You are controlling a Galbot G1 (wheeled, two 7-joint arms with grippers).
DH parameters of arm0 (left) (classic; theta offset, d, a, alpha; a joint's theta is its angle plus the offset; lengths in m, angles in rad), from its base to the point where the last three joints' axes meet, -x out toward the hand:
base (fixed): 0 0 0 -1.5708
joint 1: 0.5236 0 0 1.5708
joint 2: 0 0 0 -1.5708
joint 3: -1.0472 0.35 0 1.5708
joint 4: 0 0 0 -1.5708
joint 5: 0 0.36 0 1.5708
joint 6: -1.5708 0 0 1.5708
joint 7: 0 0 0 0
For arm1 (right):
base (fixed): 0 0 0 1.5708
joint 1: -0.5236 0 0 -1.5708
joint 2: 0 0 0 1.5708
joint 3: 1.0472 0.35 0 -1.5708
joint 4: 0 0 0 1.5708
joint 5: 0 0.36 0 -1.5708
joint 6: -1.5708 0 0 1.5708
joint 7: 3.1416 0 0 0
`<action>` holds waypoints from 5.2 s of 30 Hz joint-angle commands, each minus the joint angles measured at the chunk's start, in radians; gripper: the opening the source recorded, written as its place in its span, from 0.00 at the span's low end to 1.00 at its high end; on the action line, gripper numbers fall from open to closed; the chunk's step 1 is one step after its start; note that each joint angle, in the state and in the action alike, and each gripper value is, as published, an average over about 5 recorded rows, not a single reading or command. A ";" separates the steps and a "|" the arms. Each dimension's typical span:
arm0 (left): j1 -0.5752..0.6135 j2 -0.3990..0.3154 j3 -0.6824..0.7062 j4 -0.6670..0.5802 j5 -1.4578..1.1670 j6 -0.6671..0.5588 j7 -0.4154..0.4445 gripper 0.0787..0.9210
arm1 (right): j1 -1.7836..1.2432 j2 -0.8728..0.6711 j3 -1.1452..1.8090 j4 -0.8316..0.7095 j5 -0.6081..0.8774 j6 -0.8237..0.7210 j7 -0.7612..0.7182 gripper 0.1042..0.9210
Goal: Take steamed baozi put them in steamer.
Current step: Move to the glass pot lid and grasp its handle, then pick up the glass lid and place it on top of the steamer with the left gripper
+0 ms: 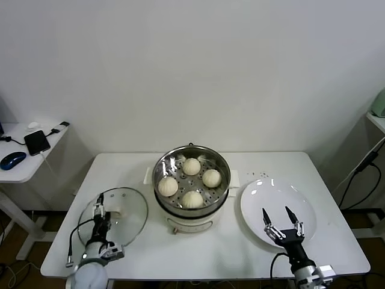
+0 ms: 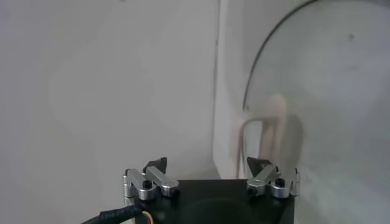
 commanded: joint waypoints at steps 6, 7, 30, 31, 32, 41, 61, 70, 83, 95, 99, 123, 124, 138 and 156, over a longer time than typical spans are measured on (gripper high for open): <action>-0.069 -0.009 0.015 0.044 0.016 0.025 0.004 0.88 | 0.001 0.000 -0.002 -0.014 0.000 0.005 0.000 0.88; -0.072 -0.009 0.014 0.049 0.018 0.025 0.004 0.88 | 0.001 0.000 -0.003 -0.015 0.000 0.005 0.000 0.88; -0.093 0.001 0.004 0.106 0.008 0.010 -0.007 0.58 | 0.001 0.004 -0.005 -0.016 -0.006 0.003 -0.003 0.88; -0.092 0.002 0.003 0.106 0.005 0.009 -0.008 0.55 | 0.001 0.004 -0.006 -0.016 -0.006 0.003 -0.003 0.88; -0.091 0.004 0.003 0.108 0.001 0.009 -0.012 0.52 | 0.001 0.005 -0.006 -0.015 -0.007 0.003 -0.003 0.88; -0.083 0.006 0.008 0.107 -0.025 0.024 -0.024 0.21 | -0.010 0.002 0.000 -0.009 -0.005 0.007 -0.004 0.88; 0.033 0.001 0.114 -0.351 0.134 0.457 0.258 0.10 | -0.012 0.004 -0.004 0.004 -0.004 0.009 -0.004 0.88; -0.050 -0.158 0.095 -0.507 0.357 0.540 0.500 0.10 | -0.018 0.007 -0.003 0.003 -0.001 0.020 -0.002 0.88; -0.039 -0.233 0.225 -0.601 0.461 0.545 0.571 0.10 | -0.013 0.022 -0.001 -0.009 -0.002 0.023 -0.001 0.88; -0.158 -0.266 0.407 -0.472 0.498 0.548 0.596 0.10 | -0.018 0.043 0.015 -0.015 -0.008 0.026 -0.001 0.88; -0.218 -0.266 0.452 -0.426 0.502 0.557 0.616 0.10 | -0.017 0.051 0.018 -0.022 -0.011 0.027 -0.002 0.88; -0.436 -0.266 0.712 -0.223 0.343 0.648 0.640 0.10 | -0.005 0.079 0.029 -0.063 -0.026 0.028 -0.003 0.88; -0.443 -0.266 0.714 -0.215 0.330 0.652 0.631 0.10 | -0.005 0.079 0.029 -0.064 -0.026 0.028 -0.003 0.88; -0.461 -0.266 0.712 -0.134 0.336 0.667 0.545 0.10 | -0.001 0.083 0.029 -0.069 -0.034 0.028 -0.003 0.88; -0.444 -0.266 0.692 -0.122 0.368 0.667 0.570 0.10 | -0.003 0.084 0.025 -0.069 -0.038 0.032 -0.004 0.88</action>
